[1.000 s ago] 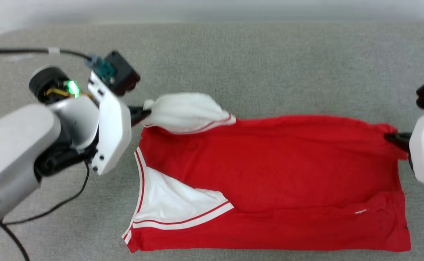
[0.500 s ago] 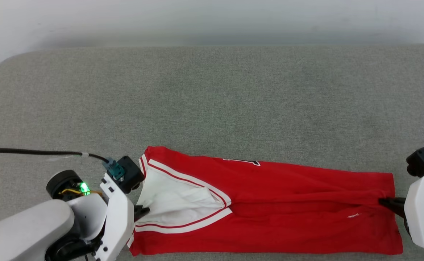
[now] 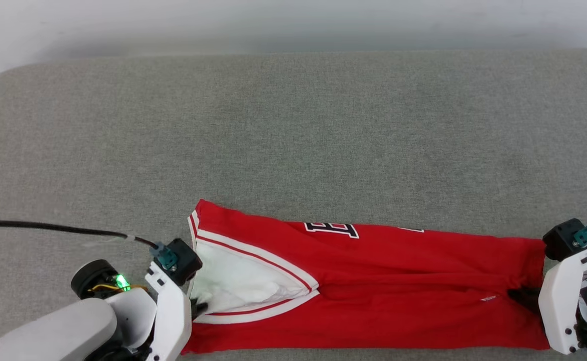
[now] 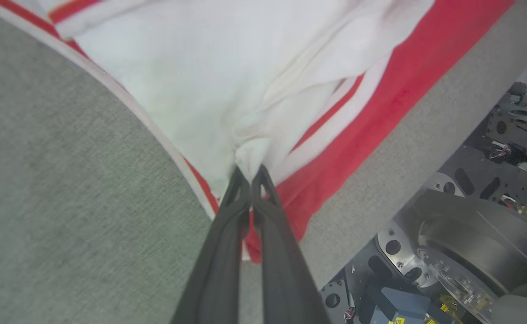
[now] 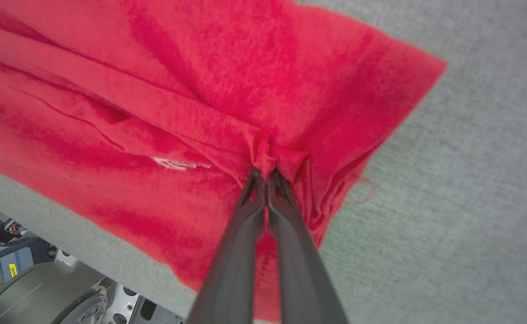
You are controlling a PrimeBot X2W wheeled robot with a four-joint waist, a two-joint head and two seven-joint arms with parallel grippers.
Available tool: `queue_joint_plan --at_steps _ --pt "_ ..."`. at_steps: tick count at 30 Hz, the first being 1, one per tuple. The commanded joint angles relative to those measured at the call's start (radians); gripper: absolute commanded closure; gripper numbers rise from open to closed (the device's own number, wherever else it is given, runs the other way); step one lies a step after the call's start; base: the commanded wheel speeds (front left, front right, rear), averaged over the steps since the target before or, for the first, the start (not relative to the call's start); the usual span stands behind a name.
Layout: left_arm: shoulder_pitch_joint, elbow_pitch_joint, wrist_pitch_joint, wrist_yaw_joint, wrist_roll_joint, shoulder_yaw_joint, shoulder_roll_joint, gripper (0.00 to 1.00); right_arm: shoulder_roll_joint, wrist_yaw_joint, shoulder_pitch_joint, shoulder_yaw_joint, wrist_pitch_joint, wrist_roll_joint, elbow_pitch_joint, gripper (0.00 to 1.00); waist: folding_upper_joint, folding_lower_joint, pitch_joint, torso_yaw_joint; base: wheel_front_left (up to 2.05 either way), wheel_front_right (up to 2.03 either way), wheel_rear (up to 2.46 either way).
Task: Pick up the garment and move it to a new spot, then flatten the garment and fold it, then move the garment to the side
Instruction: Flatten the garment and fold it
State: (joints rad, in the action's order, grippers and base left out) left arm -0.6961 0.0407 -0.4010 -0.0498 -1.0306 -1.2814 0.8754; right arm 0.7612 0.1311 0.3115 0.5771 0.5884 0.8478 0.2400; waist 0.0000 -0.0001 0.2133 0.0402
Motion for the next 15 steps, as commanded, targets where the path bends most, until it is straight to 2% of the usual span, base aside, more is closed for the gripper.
queue_joint_plan --at_steps 1,4,7,15 --pt "-0.007 -0.006 0.036 0.02 0.019 0.021 0.006 0.0 -0.018 -0.001 0.004 -0.007 -0.017 -0.001 -0.006 0.0 0.0 0.0001 -0.014 -0.002 0.0 0.0 0.0" --pt "-0.017 -0.034 0.085 0.039 0.041 0.044 0.025 0.0 -0.005 -0.001 0.008 -0.042 -0.041 0.004 -0.042 0.0 0.0 0.0001 -0.032 -0.004 0.0 0.0 0.0" --pt "-0.018 -0.068 0.173 0.086 0.061 0.087 0.04 0.0 0.001 -0.001 -0.004 -0.093 -0.065 0.013 -0.089 0.0 0.0 0.0001 -0.045 -0.007 0.0 0.0 0.0" --pt "0.044 -0.113 0.457 0.301 0.137 0.199 0.024 0.0 -0.026 -0.001 -0.077 -0.3 -0.108 0.018 -0.137 0.0 0.0 0.0001 -0.05 -0.008 0.0 0.0 0.0"
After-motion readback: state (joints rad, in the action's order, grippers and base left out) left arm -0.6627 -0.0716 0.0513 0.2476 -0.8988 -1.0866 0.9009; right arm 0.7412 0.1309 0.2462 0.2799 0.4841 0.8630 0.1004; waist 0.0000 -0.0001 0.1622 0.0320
